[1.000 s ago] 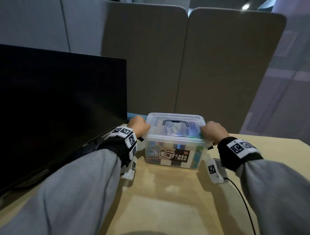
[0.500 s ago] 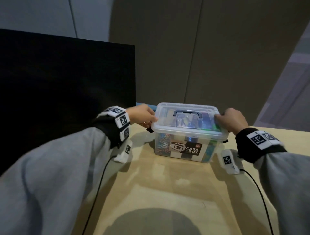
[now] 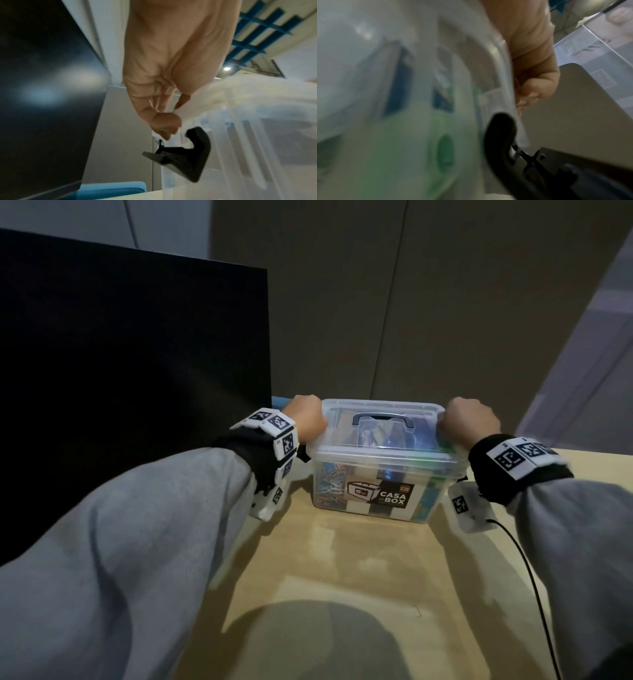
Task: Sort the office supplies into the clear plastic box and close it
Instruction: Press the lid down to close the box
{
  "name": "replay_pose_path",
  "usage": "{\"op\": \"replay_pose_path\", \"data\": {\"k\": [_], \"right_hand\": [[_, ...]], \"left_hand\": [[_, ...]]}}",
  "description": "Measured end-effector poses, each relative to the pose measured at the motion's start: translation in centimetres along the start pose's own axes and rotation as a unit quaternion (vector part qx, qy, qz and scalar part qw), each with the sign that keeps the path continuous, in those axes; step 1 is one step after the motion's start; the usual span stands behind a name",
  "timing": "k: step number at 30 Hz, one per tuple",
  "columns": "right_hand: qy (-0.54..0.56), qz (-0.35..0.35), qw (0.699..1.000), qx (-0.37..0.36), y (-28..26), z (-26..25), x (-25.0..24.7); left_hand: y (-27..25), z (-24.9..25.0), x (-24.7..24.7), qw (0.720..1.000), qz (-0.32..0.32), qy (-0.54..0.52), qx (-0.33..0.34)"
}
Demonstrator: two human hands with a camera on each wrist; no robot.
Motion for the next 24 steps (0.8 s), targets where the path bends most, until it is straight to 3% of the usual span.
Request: {"op": "replay_pose_path", "data": {"k": [4, 13, 24], "right_hand": [[-0.028, 0.003, 1.000, -0.001, -0.1, -0.1, -0.2], [0.006, 0.019, 1.000, 0.011, -0.2, 0.6, 0.9], [0.012, -0.033, 0.999, -0.002, 0.3, 0.7, 1.7]], "left_hand": [[0.2, 1.1, -0.3, 0.995, 0.019, 0.102, 0.007], [0.2, 3.2, 0.1, 0.972, 0.050, 0.225, 0.037], [1.3, 3.0, -2.2, 0.984, 0.048, 0.173, 0.014]]}}
Point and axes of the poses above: each hand's wrist, its own y-axis towards the middle knuckle, its own x-axis out of the palm, z = x × y, the point moved 10 cm from there along y, towards the middle knuckle, and after that the axes turned 8 degrees about x, right-handed, at the moved point
